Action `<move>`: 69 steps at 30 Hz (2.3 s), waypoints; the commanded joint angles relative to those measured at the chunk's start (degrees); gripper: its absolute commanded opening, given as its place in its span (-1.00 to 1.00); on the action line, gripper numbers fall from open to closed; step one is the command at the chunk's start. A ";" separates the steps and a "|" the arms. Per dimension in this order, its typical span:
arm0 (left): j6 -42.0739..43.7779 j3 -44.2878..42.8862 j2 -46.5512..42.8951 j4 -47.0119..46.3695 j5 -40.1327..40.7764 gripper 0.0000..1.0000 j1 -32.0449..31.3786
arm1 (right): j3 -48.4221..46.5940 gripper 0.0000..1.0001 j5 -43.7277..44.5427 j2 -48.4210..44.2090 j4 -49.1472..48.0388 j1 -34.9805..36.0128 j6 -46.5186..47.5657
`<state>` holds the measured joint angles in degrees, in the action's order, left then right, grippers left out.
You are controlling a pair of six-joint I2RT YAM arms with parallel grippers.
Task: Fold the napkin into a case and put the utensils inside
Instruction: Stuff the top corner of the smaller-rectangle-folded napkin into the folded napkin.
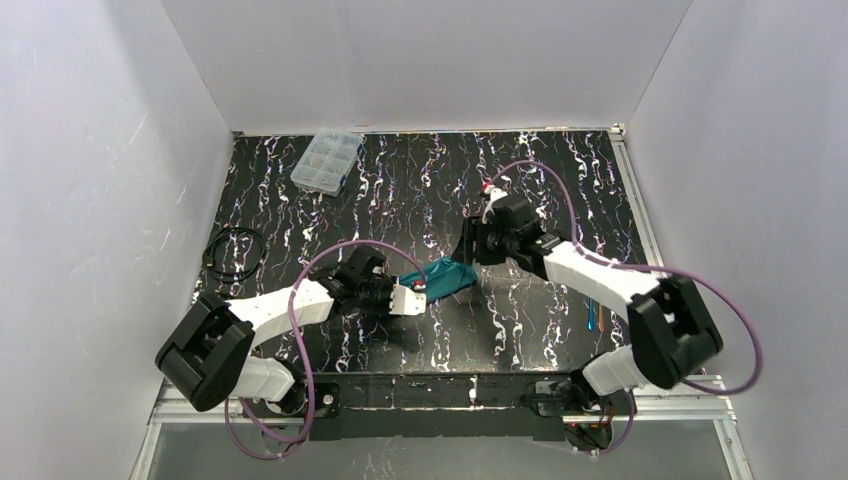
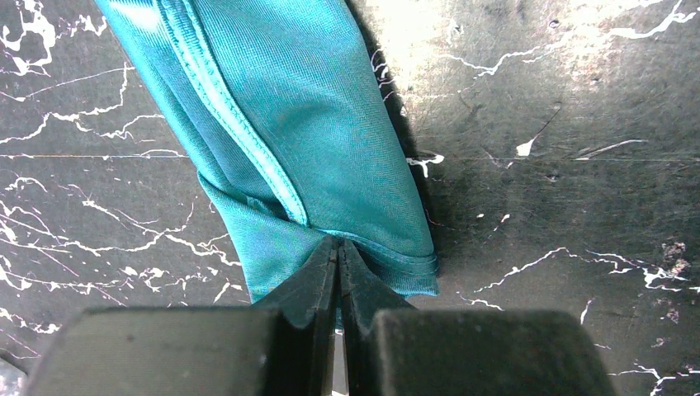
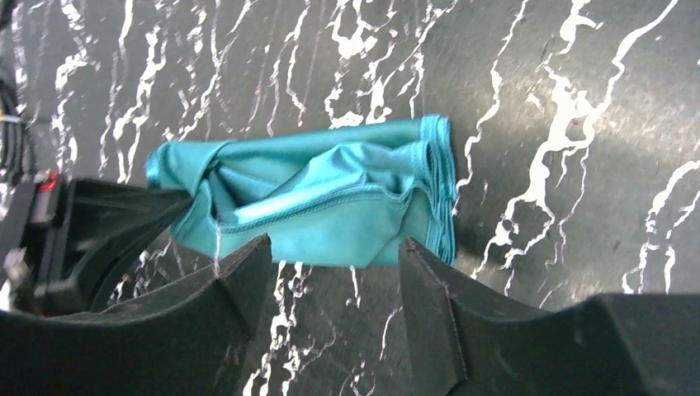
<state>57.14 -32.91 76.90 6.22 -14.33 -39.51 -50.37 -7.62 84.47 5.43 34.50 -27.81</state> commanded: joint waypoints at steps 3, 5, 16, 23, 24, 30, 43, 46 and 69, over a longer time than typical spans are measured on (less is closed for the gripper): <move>-1.24 1.98 0.48 4.55 1.62 -1.00 -0.04 | 6.16 0.55 -6.25 -9.04 -2.72 -0.21 3.13; -1.33 2.12 0.22 4.58 1.64 -1.00 -0.04 | 7.68 0.66 -7.75 -11.39 -3.63 -0.17 3.47; -3.62 -0.27 -0.24 5.34 2.64 -1.00 -0.04 | 3.07 0.48 -16.23 2.49 -10.62 7.84 -5.17; -3.48 -0.40 -0.22 5.20 2.50 -1.00 -0.04 | 4.82 0.07 -17.05 7.03 -21.56 9.86 -13.43; -3.47 -0.40 -0.25 5.27 2.38 -1.00 -0.04 | 4.84 0.04 -17.22 7.68 -22.76 10.05 -14.19; -3.47 -0.70 -0.09 5.18 2.21 -1.00 0.00 | 4.43 -0.40 -20.61 15.46 -26.38 10.05 -14.94; -2.29 -1.26 -0.46 5.70 1.19 -1.00 -0.04 | 1.24 -0.52 -30.35 24.18 -40.70 7.62 -19.59; -2.10 -1.12 -0.52 5.65 0.97 -1.00 -0.04 | -1.02 -0.51 -28.52 24.09 -34.41 7.52 -15.95; -11.69 -6.21 -3.17 7.39 1.89 -1.00 0.84 | -3.91 -0.52 -20.24 29.84 -21.16 7.61 -9.74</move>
<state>51.13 -36.14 76.31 11.22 -12.23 -39.46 -56.64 -33.58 113.84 -20.18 42.09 -40.36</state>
